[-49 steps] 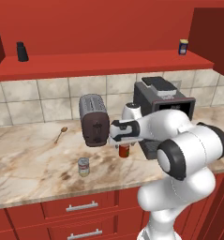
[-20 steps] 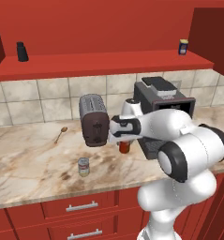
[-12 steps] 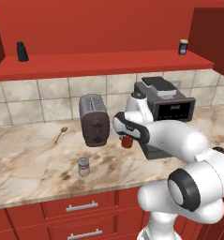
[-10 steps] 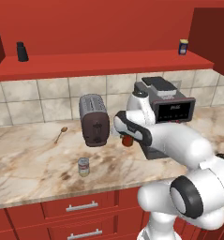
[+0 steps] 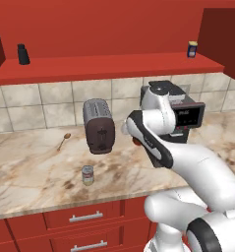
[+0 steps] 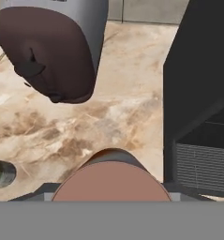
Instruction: Pick the cans from the counter and place them in their designated side in the cabinet.
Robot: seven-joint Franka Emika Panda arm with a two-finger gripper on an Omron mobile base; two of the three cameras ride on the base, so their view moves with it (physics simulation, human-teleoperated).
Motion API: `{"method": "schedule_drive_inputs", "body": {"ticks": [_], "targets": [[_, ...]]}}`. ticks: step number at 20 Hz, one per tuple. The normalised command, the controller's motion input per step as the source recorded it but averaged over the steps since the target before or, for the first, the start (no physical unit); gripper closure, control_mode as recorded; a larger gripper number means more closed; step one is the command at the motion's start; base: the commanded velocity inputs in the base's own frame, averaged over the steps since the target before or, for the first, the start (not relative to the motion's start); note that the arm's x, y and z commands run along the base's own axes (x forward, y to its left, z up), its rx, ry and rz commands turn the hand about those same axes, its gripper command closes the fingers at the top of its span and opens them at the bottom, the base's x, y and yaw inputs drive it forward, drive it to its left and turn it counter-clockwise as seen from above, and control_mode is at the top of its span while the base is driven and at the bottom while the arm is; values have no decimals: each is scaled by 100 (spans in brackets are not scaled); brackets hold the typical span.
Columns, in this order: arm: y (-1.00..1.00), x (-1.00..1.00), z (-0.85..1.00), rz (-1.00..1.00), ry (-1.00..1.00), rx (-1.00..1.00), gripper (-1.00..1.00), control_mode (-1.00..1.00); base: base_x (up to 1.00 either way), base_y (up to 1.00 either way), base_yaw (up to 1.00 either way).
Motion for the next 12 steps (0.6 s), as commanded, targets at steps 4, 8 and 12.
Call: {"method": "schedule_drive_inputs", "body": {"ticks": [4,8,12], "targets": [[-4,-43,65,0,-10,0,100,-100,0,0,0],[-8,-44,54,0,-10,0,100,-100,0,0,0],[-10,-37,50,0,-11,0,100,-100,0,0,0]]}}
